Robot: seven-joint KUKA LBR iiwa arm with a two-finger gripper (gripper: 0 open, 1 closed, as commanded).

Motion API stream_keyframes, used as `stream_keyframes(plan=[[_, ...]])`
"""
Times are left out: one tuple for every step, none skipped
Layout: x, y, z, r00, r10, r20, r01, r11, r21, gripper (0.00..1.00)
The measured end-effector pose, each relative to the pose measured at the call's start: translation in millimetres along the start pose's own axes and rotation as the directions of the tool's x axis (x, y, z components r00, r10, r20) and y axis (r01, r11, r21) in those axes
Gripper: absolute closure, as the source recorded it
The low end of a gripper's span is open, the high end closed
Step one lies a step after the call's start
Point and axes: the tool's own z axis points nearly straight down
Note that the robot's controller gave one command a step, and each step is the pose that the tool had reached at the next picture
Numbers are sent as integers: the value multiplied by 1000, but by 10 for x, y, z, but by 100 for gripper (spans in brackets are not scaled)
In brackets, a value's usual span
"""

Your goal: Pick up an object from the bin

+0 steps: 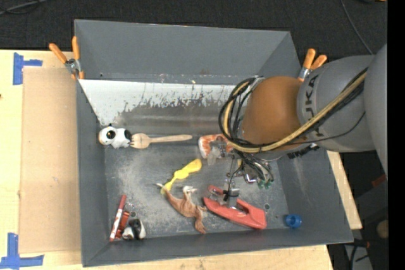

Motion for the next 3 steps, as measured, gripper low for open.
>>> stream_keyframes(plan=[[169,-20,123,993,-117,-9,117,993,-1,0],[-669,324,149,981,-193,-12,193,981,-4,100],[-669,324,148,981,-192,-12,192,981,-4,100]])
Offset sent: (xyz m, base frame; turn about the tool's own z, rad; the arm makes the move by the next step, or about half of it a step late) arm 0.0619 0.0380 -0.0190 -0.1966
